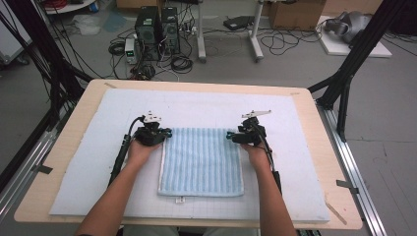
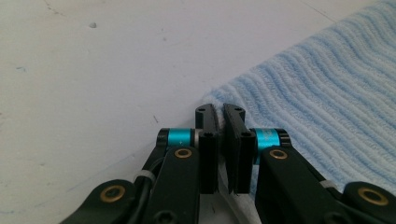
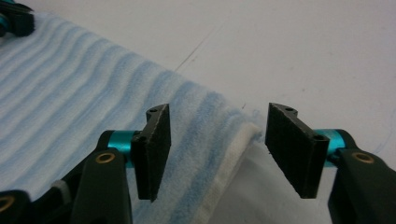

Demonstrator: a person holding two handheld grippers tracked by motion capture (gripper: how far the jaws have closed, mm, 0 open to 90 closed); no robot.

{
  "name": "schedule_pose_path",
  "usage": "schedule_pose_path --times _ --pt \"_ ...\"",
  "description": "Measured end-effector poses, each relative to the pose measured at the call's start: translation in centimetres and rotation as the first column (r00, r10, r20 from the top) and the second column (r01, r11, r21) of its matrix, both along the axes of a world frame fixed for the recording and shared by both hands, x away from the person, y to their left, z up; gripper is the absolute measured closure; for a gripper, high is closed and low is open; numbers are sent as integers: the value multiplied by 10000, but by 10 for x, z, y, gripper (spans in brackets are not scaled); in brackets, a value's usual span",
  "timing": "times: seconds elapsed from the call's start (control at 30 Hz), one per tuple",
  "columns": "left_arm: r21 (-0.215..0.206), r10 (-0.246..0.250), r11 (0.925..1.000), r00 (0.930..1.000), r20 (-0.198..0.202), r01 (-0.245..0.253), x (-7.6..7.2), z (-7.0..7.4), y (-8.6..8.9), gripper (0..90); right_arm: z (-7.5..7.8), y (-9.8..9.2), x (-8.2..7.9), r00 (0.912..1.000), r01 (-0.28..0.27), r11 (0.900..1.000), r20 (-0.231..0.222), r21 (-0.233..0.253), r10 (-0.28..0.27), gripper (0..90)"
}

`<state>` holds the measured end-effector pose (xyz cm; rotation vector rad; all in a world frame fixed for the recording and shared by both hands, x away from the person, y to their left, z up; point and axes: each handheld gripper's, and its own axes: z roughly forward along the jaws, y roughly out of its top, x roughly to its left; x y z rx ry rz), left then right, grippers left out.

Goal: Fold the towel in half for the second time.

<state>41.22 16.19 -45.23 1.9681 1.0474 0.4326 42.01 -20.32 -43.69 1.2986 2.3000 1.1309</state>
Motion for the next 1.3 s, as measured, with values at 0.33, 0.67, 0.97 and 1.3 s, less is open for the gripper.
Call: schedule_pose_path --times 0.33,0.67,0.97,1.3 --pt "62 -44 10000 10000 13 44 0 0 1 843 -6 6 3 9999 -56 9980 -146 -625 47 644" --pt "-657 161 9977 9996 -250 -178 0 1 5 842 -1 15 -1 9995 -67 9961 312 -880 95 821" --pt "-2158 496 9755 9984 269 -426 -3 20 14 842 12 11 -5 9935 361 9984 1095 -433 -312 822" --pt "-2704 -23 9627 9999 148 62 -18 36 18 846 25 4 -26 9865 254 9985 1607 484 -329 820"
